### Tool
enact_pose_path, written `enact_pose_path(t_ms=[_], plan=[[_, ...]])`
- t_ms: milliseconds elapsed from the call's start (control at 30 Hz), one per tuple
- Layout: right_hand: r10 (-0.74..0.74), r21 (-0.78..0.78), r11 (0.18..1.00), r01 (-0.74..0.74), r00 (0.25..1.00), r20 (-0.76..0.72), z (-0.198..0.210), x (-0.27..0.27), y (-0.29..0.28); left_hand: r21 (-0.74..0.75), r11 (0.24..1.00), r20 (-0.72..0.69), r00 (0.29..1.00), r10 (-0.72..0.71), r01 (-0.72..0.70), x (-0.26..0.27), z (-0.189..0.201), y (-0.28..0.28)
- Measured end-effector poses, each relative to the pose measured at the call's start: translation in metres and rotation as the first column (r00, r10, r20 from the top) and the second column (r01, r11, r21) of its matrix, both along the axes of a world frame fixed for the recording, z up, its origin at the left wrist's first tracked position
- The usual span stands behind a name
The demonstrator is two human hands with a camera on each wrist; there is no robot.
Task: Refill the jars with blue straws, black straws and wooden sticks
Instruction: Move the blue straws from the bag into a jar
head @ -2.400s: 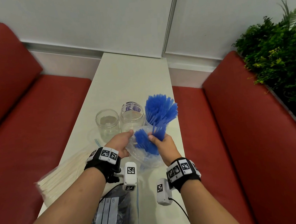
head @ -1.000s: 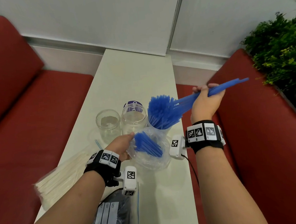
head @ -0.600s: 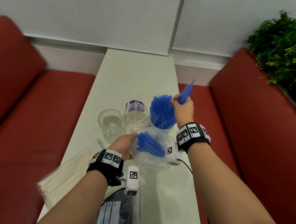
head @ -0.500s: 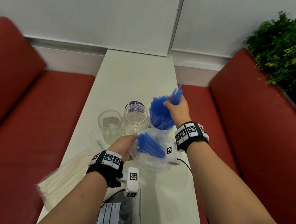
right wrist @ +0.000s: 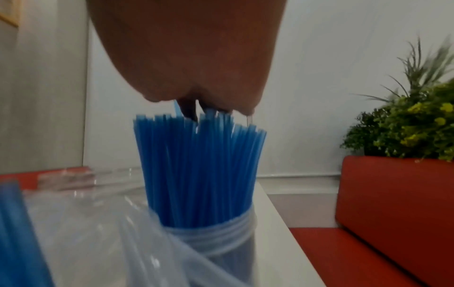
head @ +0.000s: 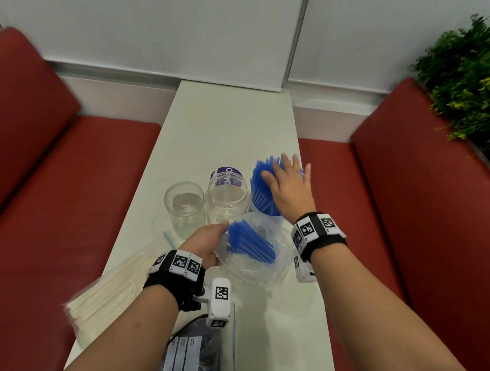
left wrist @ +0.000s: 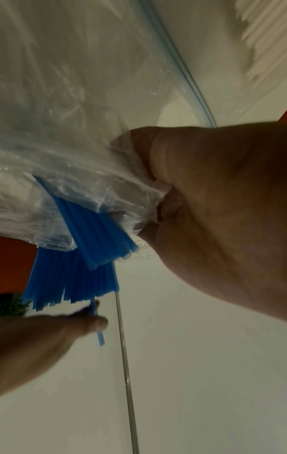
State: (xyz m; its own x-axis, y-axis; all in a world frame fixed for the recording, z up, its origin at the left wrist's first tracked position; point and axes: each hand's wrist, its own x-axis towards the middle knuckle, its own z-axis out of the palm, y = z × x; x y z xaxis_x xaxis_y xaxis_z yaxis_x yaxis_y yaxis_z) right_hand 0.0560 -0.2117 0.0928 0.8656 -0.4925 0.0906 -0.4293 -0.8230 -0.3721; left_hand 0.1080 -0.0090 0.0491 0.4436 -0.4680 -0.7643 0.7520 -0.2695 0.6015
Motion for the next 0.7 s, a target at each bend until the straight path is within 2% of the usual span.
enact_pose_path(t_ms=[67, 133, 200, 267, 333, 400, 467, 500, 600, 667, 700], plan=[[-0.042, -0.001, 0.999, 0.043, 0.980, 0.194, 0.020, 0.006, -0.004, 0.003, 1.000, -0.001, 1.000, 0.006, -0.006, 0.001, 0.001, -0.001], [-0.028, -0.066, 0.997, 0.047, 0.961, 0.274, 0.039, 0.018, -0.006, 0.003, 1.000, -0.004, 1.000, 0.009, -0.009, 0.002, 0.000, -0.001], [0.038, -0.217, 0.976, 0.006, 0.979, 0.198, 0.047, 0.029, -0.001, 0.017, 1.000, -0.002, 1.000, 0.001, -0.001, 0.002, -0.001, -0.002], [0.031, -0.293, 0.956, -0.026, 0.999, 0.012, 0.038, 0.031, 0.007, 0.035, 0.999, 0.006, 1.000, -0.001, 0.001, 0.001, -0.002, -0.002], [-0.005, -0.217, 0.976, -0.035, 0.983, -0.184, 0.016, 0.023, 0.013, 0.032, 0.999, 0.010, 1.000, 0.011, -0.012, 0.000, -0.003, -0.002], [0.018, -0.144, 0.988, -0.059, 0.962, -0.274, 0.001, 0.016, 0.012, 0.025, 1.000, 0.016, 1.000, 0.009, -0.009, -0.002, -0.002, -0.002], [0.039, -0.097, 0.993, -0.060, 0.979, -0.201, 0.003, 0.016, 0.006, 0.020, 1.000, 0.024, 1.000, 0.012, -0.013, -0.001, 0.001, -0.001], [0.006, -0.074, 0.997, -0.015, 0.992, -0.128, 0.007, 0.017, 0.003, 0.020, 1.000, 0.023, 1.000, 0.016, -0.017, -0.001, 0.002, 0.000], [-0.233, -0.036, 0.971, 0.235, 0.971, 0.060, 0.014, 0.012, -0.007, 0.009, 1.000, 0.018, 1.000, 0.025, -0.026, -0.003, 0.004, 0.002], [-0.315, 0.028, 0.949, 0.315, 0.949, 0.017, 0.009, 0.001, -0.004, -0.003, 0.999, 0.013, 0.999, 0.037, -0.037, -0.004, 0.003, 0.002], [-0.286, 0.086, 0.953, 0.289, 0.957, -0.050, 0.004, -0.005, 0.000, -0.001, 0.999, 0.012, 0.999, 0.041, -0.041, -0.005, 0.002, 0.002]])
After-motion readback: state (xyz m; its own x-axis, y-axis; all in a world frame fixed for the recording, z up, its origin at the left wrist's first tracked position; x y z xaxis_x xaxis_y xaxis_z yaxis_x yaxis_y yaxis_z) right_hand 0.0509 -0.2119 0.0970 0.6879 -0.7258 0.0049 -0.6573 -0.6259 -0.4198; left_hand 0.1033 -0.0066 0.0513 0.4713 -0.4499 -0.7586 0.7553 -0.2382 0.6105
